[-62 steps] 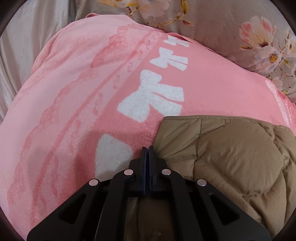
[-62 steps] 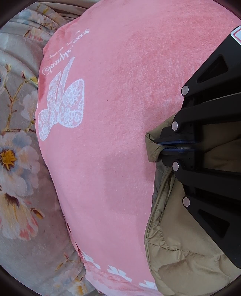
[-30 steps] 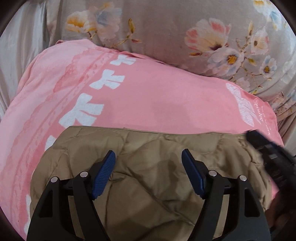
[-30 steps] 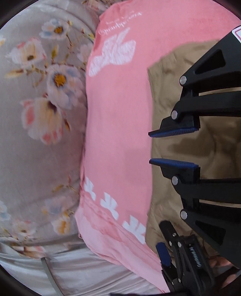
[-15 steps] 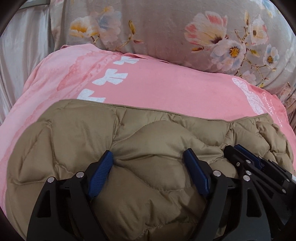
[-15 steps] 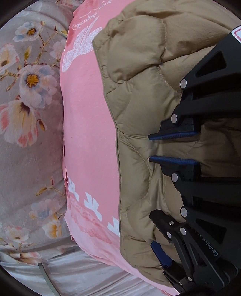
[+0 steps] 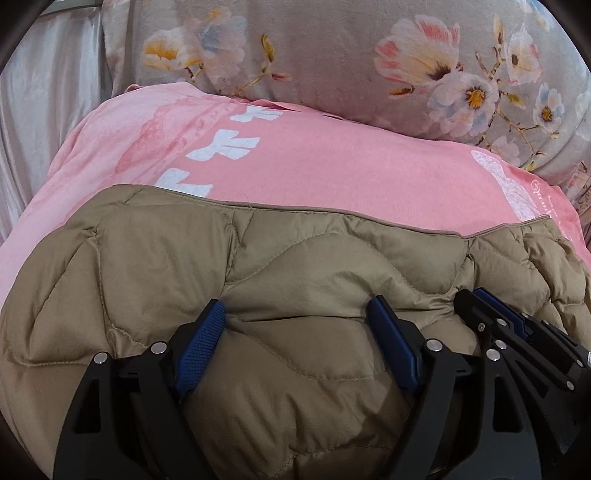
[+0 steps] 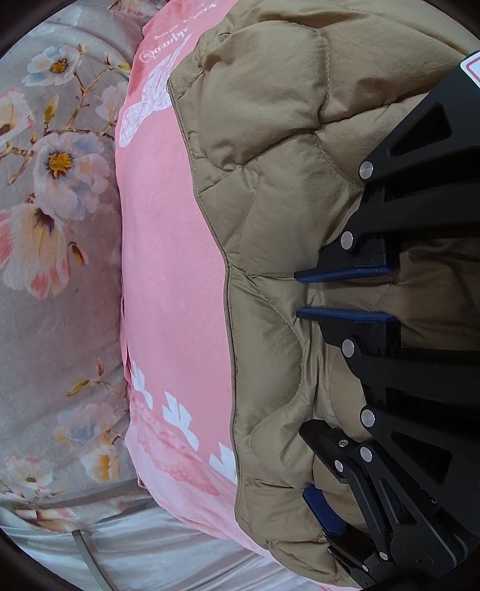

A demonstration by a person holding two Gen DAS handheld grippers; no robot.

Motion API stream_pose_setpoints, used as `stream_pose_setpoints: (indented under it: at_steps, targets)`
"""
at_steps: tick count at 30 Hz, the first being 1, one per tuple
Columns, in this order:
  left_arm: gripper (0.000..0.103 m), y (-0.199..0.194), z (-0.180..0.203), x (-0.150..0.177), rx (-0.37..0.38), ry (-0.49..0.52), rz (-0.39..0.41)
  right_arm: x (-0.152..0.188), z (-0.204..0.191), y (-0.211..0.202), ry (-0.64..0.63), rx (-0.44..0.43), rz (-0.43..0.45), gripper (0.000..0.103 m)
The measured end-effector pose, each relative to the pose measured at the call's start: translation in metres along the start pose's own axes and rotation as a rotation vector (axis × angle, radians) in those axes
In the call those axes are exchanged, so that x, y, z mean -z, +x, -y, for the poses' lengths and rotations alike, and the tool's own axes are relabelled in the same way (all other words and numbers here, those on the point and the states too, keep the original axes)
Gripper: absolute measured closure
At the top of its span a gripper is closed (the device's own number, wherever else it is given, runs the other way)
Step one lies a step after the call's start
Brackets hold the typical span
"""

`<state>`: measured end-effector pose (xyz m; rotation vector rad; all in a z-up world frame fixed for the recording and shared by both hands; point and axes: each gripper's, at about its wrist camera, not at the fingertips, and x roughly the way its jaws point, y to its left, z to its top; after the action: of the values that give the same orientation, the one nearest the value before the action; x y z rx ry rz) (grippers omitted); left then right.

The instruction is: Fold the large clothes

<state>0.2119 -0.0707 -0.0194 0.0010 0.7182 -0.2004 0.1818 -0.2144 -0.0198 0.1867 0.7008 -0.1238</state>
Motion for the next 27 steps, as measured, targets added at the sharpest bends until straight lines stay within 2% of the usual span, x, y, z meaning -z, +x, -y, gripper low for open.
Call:
stream_pose_setpoints:
  at_steps: [27]
  targets:
    - [0.025, 0.0016, 0.0017, 0.0006, -0.017, 0.002, -0.002, 0.0019, 0.0001, 0.0026, -0.006, 0.016, 0.0, 0.092]
